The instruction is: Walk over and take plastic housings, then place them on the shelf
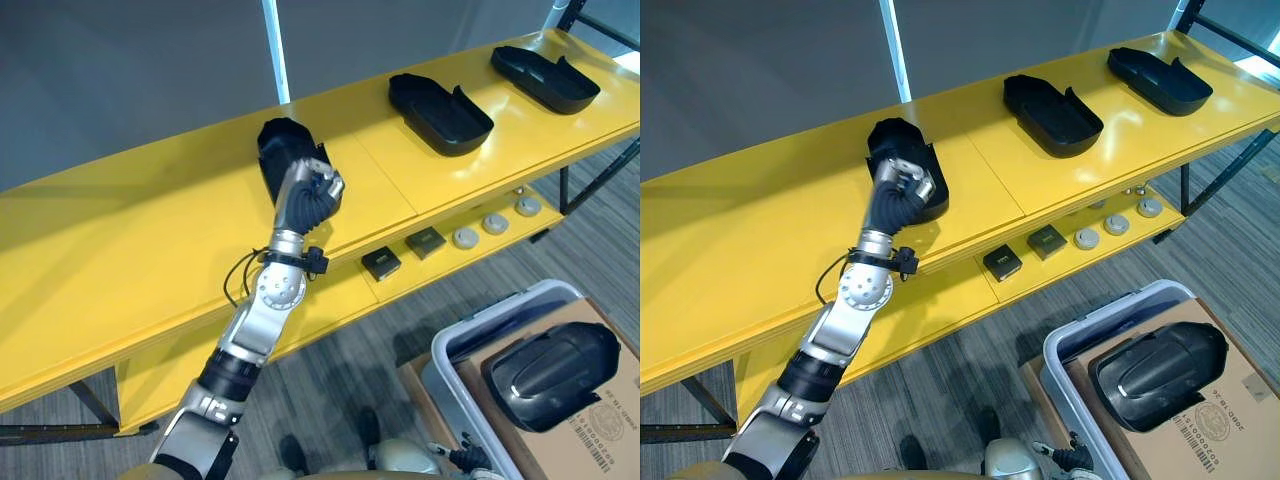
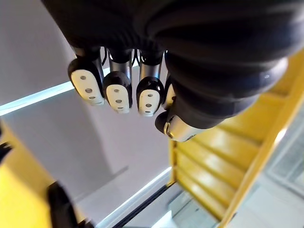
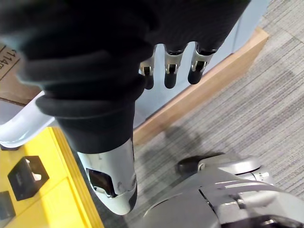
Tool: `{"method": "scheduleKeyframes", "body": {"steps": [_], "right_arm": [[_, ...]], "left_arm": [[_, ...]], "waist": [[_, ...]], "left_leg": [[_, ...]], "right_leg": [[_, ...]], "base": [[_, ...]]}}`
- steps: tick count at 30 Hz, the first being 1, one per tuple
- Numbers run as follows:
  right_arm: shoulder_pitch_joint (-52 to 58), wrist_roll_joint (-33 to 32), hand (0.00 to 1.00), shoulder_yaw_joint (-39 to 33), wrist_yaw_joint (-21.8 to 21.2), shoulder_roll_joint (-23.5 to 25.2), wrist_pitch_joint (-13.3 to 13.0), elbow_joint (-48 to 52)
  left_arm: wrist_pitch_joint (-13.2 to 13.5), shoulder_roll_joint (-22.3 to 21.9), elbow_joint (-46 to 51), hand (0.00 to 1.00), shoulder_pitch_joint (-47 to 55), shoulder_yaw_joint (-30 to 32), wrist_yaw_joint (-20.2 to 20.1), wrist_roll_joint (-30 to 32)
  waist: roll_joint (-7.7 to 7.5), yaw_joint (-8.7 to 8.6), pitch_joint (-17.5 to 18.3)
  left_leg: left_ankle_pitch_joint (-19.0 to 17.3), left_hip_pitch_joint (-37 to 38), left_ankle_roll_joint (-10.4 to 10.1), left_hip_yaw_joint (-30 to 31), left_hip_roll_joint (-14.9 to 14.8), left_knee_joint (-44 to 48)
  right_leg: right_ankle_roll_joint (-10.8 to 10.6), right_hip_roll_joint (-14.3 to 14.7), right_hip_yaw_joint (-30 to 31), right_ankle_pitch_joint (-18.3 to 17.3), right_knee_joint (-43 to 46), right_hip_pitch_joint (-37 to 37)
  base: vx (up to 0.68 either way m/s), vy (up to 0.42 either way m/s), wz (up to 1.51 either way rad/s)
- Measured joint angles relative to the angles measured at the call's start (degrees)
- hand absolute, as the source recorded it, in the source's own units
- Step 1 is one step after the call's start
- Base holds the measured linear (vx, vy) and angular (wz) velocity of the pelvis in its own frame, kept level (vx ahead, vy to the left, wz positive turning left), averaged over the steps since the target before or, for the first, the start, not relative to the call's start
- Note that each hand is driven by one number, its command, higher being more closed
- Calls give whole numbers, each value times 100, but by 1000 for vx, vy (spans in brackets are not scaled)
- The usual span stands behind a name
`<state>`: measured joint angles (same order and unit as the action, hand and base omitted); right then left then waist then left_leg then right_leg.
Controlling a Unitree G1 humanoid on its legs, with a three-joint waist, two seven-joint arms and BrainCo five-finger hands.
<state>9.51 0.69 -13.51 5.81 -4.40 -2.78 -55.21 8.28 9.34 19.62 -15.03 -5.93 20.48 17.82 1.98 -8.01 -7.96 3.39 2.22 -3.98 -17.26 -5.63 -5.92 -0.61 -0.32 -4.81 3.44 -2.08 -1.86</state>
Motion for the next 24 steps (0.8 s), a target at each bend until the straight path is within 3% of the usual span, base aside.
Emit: {"method": "scheduleKeyframes", "body": {"steps": [3,4,7,11,12,16,18,19,20,24], "right_arm": [[53,-7,0,-4,-11,-19,1,-60],[123,-9,0,-4,-29,-19,0,-79],[216,-10,0,0,-45,86,4,-63],[335,-11,0,31,48,198,-13,90],[337,-10,0,62,56,218,-14,184],[297,-9,0,349,61,217,-10,550],[214,-9,0,475,50,369,84,732],[214,-10,0,512,45,407,88,740],[163,-9,0,526,32,532,111,775],[157,-7,0,477,37,562,145,936]], "left_arm": [[54,-47,326,100,768,1254,449,-234],[88,-152,331,100,1098,1819,716,-390],[102,-428,446,100,1981,2713,1239,-722],[50,-812,423,100,2995,3071,1497,-823],[1,-910,236,0,3233,3071,1475,-829],[-308,-1045,-1534,0,3304,3072,1141,-913],[-589,-1091,-2851,0,3297,3000,559,-1128],[-625,-1093,-3154,0,3300,2972,458,-1164],[-698,-1084,-3916,0,3299,2890,43,-1183],[-785,-1094,-4827,0,3298,2825,-347,-1196]], "waist": [[-3,165,24],[-23,300,57],[-128,477,234],[-282,662,487],[-309,742,527],[-352,853,652],[-354,868,666],[-342,868,664],[-369,876,690],[-378,881,687]], "left_leg": [[-1,52,-3,62,-16,-1],[8,41,-17,161,-18,-1],[23,36,-19,321,-22,-2],[-16,31,-22,452,11,-4],[-25,46,-15,450,21,-3],[-38,65,1,356,32,-2],[-36,163,1,283,35,-2],[-36,190,1,276,40,-2],[-37,224,1,258,52,-2],[-53,240,21,114,61,-3]], "right_leg": [[-12,8,-56,-58,47,59],[2,-2,-149,-108,111,64],[4,-22,-356,-166,132,153],[-33,-89,-596,-250,149,274],[-33,-105,-607,-260,179,295],[-34,-169,-716,-260,173,352],[-80,-194,-750,-293,184,450],[-134,-200,-748,-336,186,471],[-143,-215,-747,-370,198,475],[-129,-234,-654,-417,202,451]], "base": [[-17,-8,15],[-9,-12,31],[18,-12,33],[12,10,33],[18,27,11],[-22,32,14],[-14,20,8],[0,0,0],[0,0,0],[14,17,-12]]}}
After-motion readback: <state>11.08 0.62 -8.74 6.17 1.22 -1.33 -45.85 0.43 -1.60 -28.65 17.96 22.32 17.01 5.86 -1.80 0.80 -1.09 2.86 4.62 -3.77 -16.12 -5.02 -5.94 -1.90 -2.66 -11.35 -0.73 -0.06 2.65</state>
